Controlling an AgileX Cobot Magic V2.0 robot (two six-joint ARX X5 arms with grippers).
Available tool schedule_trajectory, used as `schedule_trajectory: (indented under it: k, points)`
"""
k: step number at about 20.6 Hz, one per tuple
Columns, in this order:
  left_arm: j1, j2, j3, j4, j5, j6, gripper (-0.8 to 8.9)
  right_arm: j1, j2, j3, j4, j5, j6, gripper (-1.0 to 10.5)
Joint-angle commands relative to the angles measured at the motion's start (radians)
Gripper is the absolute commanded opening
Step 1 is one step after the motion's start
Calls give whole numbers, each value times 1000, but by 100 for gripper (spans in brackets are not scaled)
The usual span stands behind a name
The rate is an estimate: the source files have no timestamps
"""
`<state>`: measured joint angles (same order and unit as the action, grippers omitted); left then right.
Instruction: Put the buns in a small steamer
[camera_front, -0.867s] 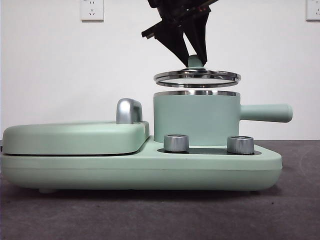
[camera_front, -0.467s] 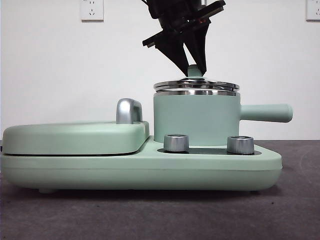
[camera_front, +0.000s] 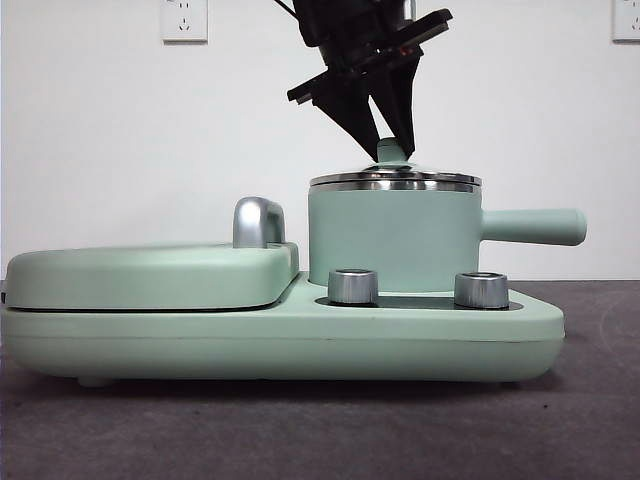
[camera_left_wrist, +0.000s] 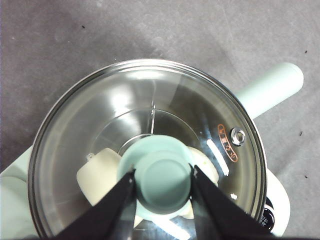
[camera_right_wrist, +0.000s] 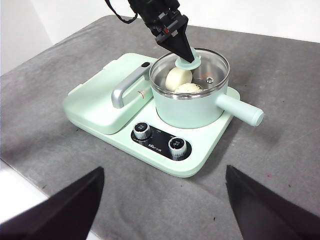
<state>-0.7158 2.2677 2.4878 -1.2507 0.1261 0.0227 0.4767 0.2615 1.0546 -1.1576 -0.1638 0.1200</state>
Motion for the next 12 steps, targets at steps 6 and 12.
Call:
schedule_trajectory:
  k: [6, 12]
  points:
    - [-22, 57, 29, -35, -74, -14, 180, 5, 2, 8, 12, -1, 4, 383]
    - [-18, 5, 102, -62, -66, -70, 599, 5, 2, 8, 11, -1, 3, 383]
